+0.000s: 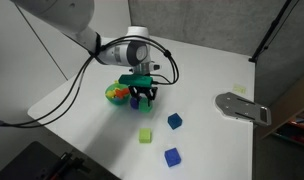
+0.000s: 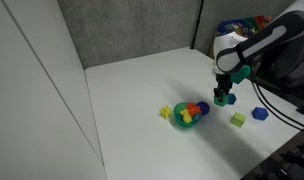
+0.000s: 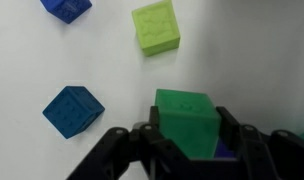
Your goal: Remove the dark green toy block from the top of the blue toy block
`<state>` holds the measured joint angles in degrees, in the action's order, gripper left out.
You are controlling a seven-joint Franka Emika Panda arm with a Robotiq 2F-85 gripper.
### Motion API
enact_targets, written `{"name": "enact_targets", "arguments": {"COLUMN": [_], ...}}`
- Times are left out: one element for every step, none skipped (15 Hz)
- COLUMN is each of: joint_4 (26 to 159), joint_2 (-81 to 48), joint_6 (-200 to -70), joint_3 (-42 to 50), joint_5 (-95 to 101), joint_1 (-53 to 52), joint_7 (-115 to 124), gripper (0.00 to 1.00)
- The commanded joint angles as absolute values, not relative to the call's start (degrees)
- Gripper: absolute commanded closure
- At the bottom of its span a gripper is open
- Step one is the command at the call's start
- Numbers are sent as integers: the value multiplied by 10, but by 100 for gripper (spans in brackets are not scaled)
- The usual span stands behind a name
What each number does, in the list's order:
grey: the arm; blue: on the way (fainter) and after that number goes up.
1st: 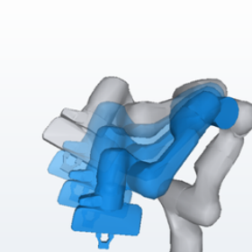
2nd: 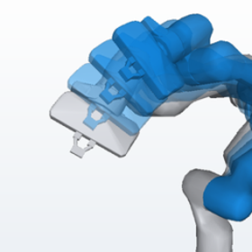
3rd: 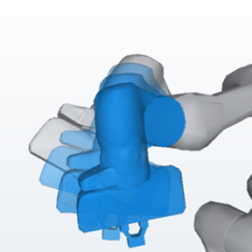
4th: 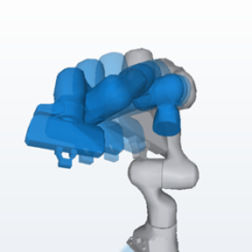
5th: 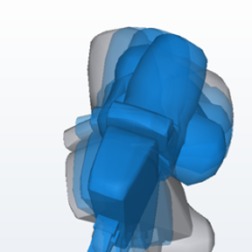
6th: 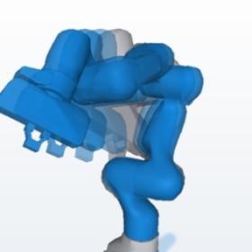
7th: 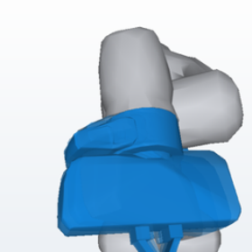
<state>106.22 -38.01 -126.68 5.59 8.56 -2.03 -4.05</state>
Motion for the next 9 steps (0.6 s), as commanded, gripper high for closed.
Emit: {"name": "enact_targets", "arguments": {"joint_4": [1116, 1125, 1132, 1138, 1142, 1144, 1142, 1142, 1139], "joint_2": [-331, -326, -321, -319, -319, -320, -324, -326, -329], "joint_6": [-1244, -1237, -1232, -1230, -1226, -1223, -1218, -1214, -1211], "joint_3": [36, 31, 29, 25, 21, 17, 13, 10, 6], "joint_5": [95, 92, 93, 93, 93, 94, 92, 92, 91], "joint_1": [-8, -7, -9, -10, -11, -13, -14, -15, -16], "joint_7": [-67, -73, -74, -75, -76, -76, -77, -75, -75], "gripper": [67, 67, 67, 67, 67, 67, 67, 67, 67]}}
